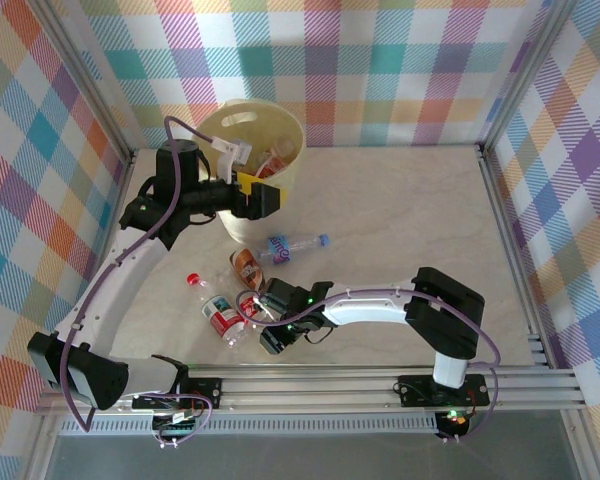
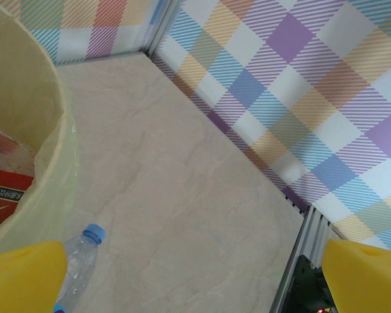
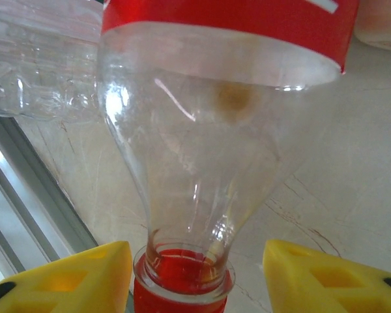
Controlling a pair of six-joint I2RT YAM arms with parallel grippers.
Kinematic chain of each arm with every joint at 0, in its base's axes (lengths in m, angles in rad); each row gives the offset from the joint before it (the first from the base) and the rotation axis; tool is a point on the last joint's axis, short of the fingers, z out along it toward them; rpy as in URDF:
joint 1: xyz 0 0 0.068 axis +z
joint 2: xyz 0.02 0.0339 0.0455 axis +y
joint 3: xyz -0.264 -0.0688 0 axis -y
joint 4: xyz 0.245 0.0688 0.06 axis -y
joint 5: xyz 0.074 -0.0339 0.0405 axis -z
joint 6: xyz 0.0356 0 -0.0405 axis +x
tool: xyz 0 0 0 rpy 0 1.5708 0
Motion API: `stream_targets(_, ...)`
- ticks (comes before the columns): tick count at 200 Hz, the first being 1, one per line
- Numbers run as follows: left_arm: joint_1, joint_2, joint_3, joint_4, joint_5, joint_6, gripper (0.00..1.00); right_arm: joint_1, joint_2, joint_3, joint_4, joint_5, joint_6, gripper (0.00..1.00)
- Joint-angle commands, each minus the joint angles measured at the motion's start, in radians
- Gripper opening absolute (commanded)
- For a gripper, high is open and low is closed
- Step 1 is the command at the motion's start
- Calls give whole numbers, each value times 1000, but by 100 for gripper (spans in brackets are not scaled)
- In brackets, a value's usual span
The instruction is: Put the plastic bottles in the bin
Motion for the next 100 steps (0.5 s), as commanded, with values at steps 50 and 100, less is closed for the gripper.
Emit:
stream_targets(50, -12, -23, -9, 9, -3, 22, 100, 10, 15, 25, 18, 1, 3, 42)
stream_targets(100, -14, -32, -9, 19, 0, 3, 100, 10, -56, -23, 17, 29, 3, 33)
